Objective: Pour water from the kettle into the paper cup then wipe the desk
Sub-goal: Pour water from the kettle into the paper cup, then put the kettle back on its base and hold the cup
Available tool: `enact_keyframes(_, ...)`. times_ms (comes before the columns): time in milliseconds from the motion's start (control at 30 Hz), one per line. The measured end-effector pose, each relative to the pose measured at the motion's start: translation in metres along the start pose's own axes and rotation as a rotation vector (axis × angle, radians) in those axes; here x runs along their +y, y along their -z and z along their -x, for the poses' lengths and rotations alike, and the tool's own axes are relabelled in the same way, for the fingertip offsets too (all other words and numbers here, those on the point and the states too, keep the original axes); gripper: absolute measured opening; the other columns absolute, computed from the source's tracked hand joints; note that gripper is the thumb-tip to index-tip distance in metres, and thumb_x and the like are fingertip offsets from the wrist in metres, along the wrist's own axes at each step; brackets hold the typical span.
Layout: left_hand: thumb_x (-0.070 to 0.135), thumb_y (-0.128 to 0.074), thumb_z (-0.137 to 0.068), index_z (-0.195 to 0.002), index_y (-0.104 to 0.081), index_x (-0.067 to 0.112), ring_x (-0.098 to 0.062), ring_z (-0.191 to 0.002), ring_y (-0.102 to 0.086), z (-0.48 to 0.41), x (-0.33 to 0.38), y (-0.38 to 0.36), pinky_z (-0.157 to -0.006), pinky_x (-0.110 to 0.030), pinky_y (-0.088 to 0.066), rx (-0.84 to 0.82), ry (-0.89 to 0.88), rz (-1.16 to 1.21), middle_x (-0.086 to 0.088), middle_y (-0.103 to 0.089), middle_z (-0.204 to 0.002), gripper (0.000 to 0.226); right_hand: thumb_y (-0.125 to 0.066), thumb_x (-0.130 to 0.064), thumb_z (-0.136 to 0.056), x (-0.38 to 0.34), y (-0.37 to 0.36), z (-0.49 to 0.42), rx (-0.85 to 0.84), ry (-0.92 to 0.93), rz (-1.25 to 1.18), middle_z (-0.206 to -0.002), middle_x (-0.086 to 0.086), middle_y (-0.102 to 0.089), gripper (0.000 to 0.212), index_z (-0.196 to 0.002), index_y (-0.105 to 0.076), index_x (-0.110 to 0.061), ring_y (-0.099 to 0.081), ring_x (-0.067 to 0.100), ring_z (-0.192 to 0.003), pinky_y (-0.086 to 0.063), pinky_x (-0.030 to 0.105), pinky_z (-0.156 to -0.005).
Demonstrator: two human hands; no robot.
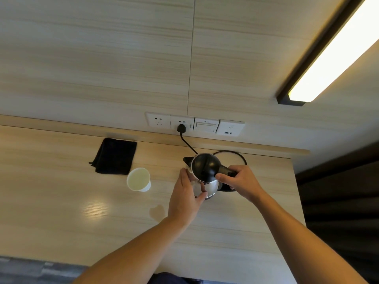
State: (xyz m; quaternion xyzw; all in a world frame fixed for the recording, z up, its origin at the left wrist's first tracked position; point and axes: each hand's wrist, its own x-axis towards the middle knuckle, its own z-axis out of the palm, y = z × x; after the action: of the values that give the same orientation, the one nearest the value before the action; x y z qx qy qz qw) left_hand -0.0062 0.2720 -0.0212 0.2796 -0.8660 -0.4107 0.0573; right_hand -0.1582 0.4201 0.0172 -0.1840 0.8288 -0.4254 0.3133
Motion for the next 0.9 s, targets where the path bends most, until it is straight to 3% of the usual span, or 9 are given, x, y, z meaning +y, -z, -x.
enact_keyframes(67,0.036,-0.090,-0.079,-0.143,-0.041,0.019,-0.011,-0.121,-0.064,0.001,0.001,-0.001,-0.093,-0.022,-0.057,0.007,0.008,0.002,0.003,-0.066,-0.131,0.082,-0.083,-0.025,-0.087,0.001,0.002,-0.001,-0.015,0.009,0.008,-0.050,-0.009,-0.055,0.030,-0.066,-0.065,-0.014,-0.053,0.004,-0.047,-0.043,0.015,-0.052)
enact_keyframes(167,0.034,-0.090,-0.080,-0.143,-0.042,0.020,-0.013,-0.123,-0.064,0.000,-0.002,0.002,-0.092,-0.017,-0.051,-0.017,0.014,0.003,0.004,-0.065,-0.133,0.080,-0.083,-0.032,-0.087,-0.001,0.006,0.000,-0.043,-0.001,0.046,-0.055,-0.005,-0.058,0.030,-0.070,-0.067,-0.011,-0.056,0.006,-0.051,-0.047,0.022,-0.056)
enact_keyframes(233,0.037,-0.087,-0.083,-0.152,-0.037,0.014,-0.020,-0.136,-0.058,0.001,-0.010,0.010,-0.101,-0.020,-0.048,-0.051,0.010,-0.029,-0.002,-0.059,-0.147,0.088,-0.082,-0.042,-0.085,-0.003,0.008,0.003,-0.054,-0.021,0.107,-0.064,-0.002,-0.061,0.035,-0.079,-0.067,-0.011,-0.059,0.009,-0.058,-0.049,0.027,-0.061)
enact_keyframes(367,0.041,-0.080,-0.090,-0.165,-0.016,0.007,-0.025,-0.158,-0.030,0.011,-0.033,0.049,-0.122,-0.025,-0.020,-0.066,-0.028,-0.117,-0.012,-0.030,-0.171,0.105,-0.069,-0.073,-0.073,-0.012,0.011,0.015,0.089,0.054,0.368,-0.101,-0.004,-0.064,0.064,-0.107,-0.062,-0.019,-0.059,0.015,-0.090,-0.050,0.031,-0.077)
enact_keyframes(433,0.042,-0.081,-0.088,-0.165,-0.016,0.010,-0.024,-0.158,-0.030,0.016,-0.047,0.075,-0.123,-0.031,-0.021,-0.035,-0.033,-0.171,-0.010,-0.030,-0.171,0.105,-0.073,-0.067,-0.076,-0.024,0.007,0.021,0.221,0.142,0.451,-0.116,-0.003,-0.060,0.070,-0.122,-0.061,-0.017,-0.053,0.015,-0.106,-0.048,0.035,-0.090)
enact_keyframes(533,0.042,-0.087,-0.082,-0.164,-0.022,0.011,-0.030,-0.153,-0.040,0.018,-0.072,0.115,-0.122,-0.042,-0.037,0.008,-0.026,-0.228,-0.011,-0.038,-0.167,0.109,-0.075,-0.053,-0.078,-0.055,-0.016,0.030,0.306,0.330,0.502,-0.116,-0.001,-0.061,0.060,-0.122,-0.061,-0.014,-0.054,0.016,-0.107,-0.051,0.036,-0.092)
enact_keyframes(733,0.036,-0.093,-0.076,-0.163,-0.025,0.010,-0.028,-0.152,-0.039,0.002,-0.112,0.177,-0.119,-0.030,-0.029,-0.112,-0.047,-0.278,-0.009,-0.036,-0.167,0.113,-0.073,-0.046,-0.088,-0.107,-0.100,0.035,0.020,0.447,0.523,-0.127,-0.003,-0.058,0.058,-0.135,-0.057,-0.016,-0.060,0.012,-0.109,-0.055,0.029,-0.092)
enact_keyframes(800,0.040,-0.091,-0.079,-0.166,-0.017,0.013,-0.024,-0.157,-0.031,-0.007,-0.123,0.187,-0.124,-0.032,-0.026,-0.180,-0.052,-0.277,-0.005,-0.026,-0.172,0.117,-0.075,-0.046,-0.088,-0.105,-0.132,0.021,-0.056,0.380,0.545,-0.134,-0.001,-0.054,0.066,-0.142,-0.051,-0.015,-0.061,0.015,-0.112,-0.056,0.034,-0.090)
enact_keyframes(900,0.037,-0.089,-0.081,-0.165,-0.019,0.015,-0.022,-0.155,-0.033,-0.024,-0.133,0.194,-0.119,-0.027,-0.026,-0.285,-0.050,-0.262,-0.002,-0.027,-0.171,0.111,-0.078,-0.048,-0.086,-0.094,-0.172,-0.004,-0.152,0.203,0.582,-0.149,0.002,-0.044,0.086,-0.154,-0.036,-0.015,-0.054,0.020,-0.129,-0.052,0.037,-0.100)
